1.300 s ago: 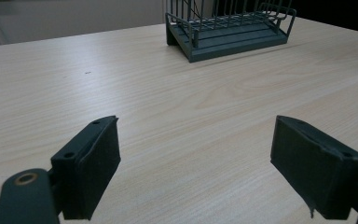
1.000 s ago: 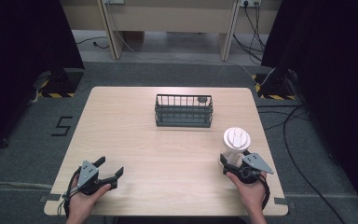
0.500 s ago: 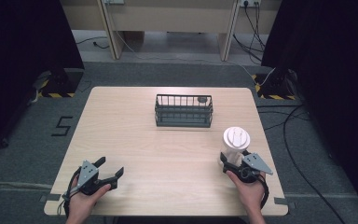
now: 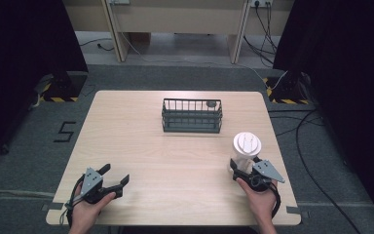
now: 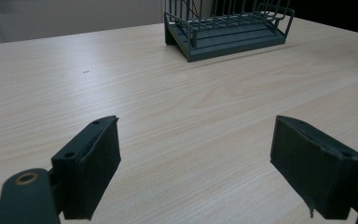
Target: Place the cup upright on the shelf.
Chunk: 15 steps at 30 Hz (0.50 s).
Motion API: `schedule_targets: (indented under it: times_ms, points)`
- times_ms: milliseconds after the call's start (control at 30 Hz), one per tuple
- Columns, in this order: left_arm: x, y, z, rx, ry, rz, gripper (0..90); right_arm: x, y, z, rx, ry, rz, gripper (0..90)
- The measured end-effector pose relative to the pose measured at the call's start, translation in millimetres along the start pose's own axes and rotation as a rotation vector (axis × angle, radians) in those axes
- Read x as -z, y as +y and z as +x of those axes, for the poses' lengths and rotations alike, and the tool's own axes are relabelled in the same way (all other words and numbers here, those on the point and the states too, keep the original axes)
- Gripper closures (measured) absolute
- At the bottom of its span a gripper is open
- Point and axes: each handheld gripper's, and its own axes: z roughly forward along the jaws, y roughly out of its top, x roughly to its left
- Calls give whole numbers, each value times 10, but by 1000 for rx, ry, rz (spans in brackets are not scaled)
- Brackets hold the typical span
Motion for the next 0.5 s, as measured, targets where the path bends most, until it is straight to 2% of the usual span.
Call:
schedule_targets:
  times_ms: [500]
  points:
    - [-3, -1, 0, 4, 3, 1, 152, 31, 106, -39, 3, -9, -17, 184]
